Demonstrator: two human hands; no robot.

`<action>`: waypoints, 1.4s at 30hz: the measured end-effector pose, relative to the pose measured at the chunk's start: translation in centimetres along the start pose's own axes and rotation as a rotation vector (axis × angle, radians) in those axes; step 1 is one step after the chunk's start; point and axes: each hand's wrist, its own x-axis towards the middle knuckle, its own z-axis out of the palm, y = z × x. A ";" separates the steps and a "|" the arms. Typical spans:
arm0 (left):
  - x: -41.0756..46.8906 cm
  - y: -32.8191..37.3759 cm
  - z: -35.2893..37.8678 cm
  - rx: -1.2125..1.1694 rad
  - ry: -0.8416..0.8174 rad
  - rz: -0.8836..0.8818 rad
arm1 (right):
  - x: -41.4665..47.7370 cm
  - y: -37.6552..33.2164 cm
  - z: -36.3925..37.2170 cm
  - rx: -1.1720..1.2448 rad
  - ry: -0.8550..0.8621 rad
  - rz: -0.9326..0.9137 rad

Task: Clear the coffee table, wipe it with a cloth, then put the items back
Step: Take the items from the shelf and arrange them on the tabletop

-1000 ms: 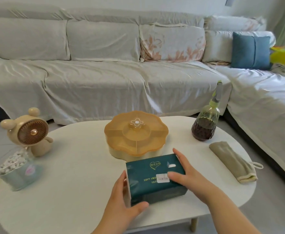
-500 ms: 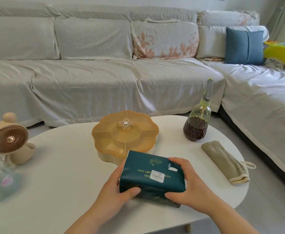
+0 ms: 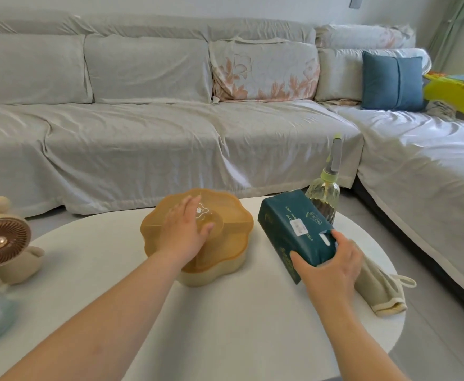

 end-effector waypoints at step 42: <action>-1.6 -2.1 0.5 0.002 0.066 -0.024 | 1.6 -0.8 8.1 -0.428 -0.195 -0.027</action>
